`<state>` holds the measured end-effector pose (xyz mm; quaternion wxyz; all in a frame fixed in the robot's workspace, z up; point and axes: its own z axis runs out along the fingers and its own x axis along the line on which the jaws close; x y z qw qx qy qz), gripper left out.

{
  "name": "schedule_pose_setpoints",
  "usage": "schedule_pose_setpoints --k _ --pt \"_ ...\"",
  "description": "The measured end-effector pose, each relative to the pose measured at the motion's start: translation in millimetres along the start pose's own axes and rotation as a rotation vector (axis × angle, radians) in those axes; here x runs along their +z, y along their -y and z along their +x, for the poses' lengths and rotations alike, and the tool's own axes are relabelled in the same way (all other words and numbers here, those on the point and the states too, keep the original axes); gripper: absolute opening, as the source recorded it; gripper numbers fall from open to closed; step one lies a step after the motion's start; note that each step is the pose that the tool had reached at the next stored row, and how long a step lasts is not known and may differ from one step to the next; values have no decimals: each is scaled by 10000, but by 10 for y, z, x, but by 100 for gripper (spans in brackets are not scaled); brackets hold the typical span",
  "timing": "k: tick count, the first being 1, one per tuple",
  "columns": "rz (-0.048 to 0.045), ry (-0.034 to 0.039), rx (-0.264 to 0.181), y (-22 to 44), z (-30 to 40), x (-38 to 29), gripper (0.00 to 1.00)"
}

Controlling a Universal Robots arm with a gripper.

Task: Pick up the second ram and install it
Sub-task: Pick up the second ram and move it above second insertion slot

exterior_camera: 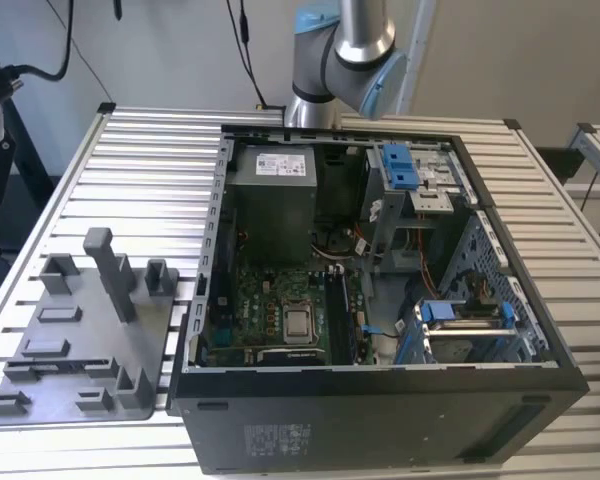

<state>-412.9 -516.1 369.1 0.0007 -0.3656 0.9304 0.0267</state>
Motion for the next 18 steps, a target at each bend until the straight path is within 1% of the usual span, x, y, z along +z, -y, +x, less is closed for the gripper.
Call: schedule_pose_setpoints --k 18 --pt "-65 -162 -3257 2 1 44 11"
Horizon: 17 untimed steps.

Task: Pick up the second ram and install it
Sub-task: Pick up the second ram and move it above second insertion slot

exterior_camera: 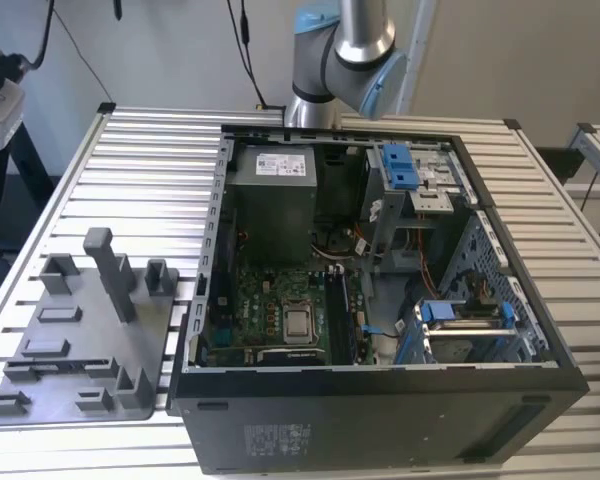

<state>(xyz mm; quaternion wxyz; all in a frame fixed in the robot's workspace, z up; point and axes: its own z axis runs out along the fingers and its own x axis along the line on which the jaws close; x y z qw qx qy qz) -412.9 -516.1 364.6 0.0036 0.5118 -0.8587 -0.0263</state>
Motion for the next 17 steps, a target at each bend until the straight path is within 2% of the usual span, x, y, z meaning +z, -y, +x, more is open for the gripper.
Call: schedule_pose_setpoints --k 3,6,13,15,17 --pt "7 -14 -460 1 0 5 11" --pt "71 3 -864 1 0 13 11" --pt "391 150 -1325 -1 -6 45 11" --pt "394 180 -1443 -1 -6 56 11" --pt "349 267 -1594 -1 -6 65 11"
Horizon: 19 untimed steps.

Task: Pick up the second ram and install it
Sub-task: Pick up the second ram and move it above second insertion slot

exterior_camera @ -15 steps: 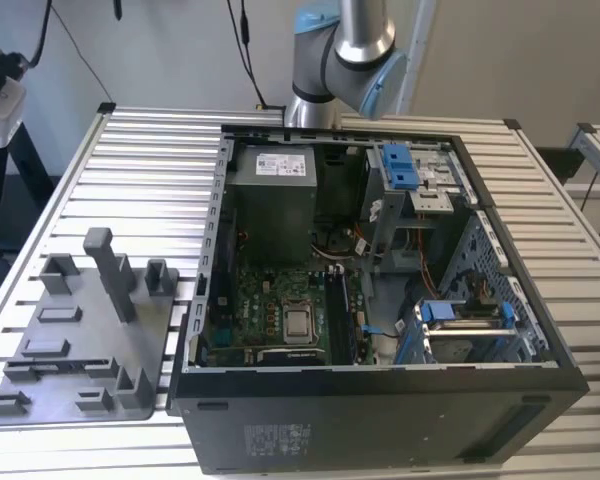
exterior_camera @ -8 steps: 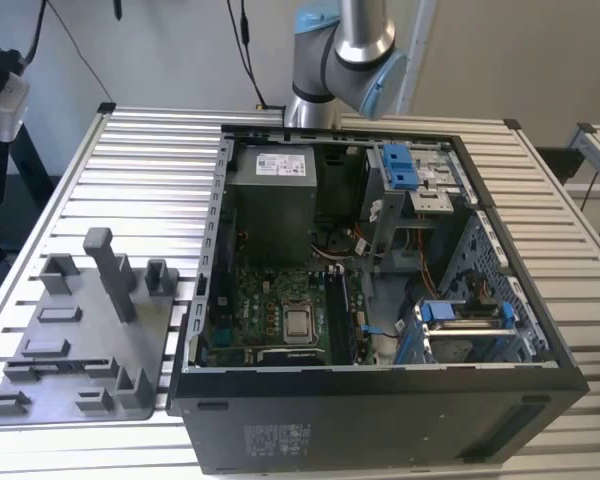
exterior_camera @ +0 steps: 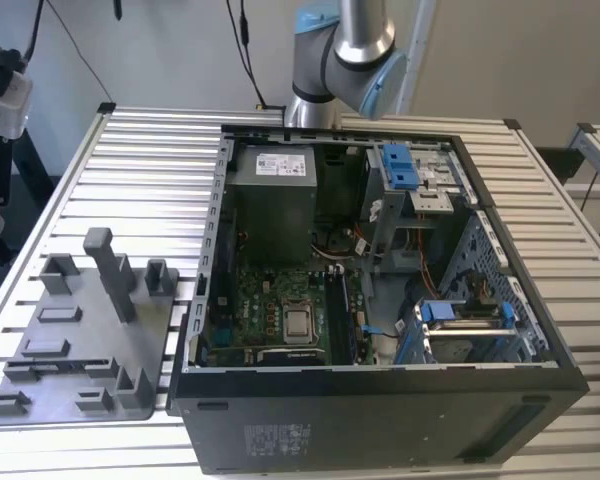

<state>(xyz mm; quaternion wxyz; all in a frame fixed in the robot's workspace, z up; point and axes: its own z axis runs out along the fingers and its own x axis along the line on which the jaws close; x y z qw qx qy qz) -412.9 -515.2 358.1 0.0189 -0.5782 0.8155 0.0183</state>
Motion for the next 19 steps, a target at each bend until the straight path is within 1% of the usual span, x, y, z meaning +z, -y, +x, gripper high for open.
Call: schedule_pose_setpoints --k 2,4,5,6,19 --pt "-51 120 -194 0 0 7 11" --pt "-116 277 -363 0 0 12 11" --pt "-143 342 -435 0 0 15 11" --pt "-159 359 -538 0 0 16 11" --pt "-322 325 -2822 0 2 43 11"
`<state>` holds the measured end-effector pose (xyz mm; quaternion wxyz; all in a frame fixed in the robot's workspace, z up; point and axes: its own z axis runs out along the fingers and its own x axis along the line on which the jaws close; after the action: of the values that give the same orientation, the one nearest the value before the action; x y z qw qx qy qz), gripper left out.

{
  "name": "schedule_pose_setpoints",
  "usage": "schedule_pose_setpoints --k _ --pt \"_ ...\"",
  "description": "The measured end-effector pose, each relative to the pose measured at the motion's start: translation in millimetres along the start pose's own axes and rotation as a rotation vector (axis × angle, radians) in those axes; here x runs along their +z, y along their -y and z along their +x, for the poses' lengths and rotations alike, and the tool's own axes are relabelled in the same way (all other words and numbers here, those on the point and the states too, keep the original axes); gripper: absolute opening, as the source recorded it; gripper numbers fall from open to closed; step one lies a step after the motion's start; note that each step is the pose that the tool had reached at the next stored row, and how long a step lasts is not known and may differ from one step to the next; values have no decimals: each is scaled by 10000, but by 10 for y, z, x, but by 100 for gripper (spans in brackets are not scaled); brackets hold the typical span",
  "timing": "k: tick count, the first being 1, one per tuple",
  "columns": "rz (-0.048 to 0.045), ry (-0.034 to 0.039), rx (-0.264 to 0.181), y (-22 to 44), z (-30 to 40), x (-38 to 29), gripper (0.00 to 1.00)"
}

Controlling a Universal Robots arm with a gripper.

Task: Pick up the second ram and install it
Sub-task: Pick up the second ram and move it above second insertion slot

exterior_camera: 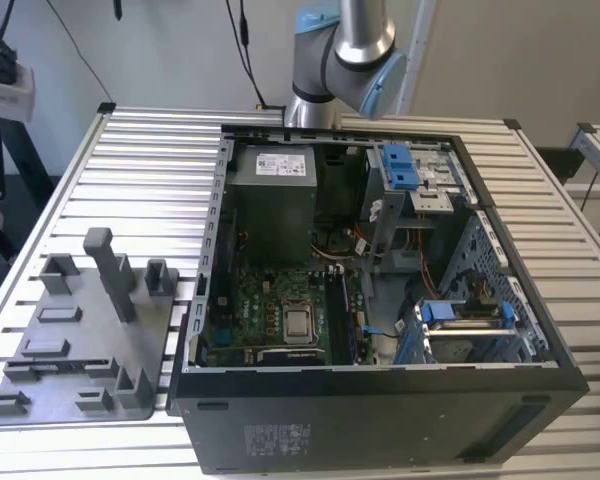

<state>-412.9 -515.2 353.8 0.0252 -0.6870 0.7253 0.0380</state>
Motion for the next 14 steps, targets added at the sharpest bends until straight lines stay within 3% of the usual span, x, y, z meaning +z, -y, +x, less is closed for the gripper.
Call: schedule_pose_setpoints --k 7,14 --pt "-83 -22 -943 1 5 11 11" --pt "-82 -20 -984 1 10 14 11"
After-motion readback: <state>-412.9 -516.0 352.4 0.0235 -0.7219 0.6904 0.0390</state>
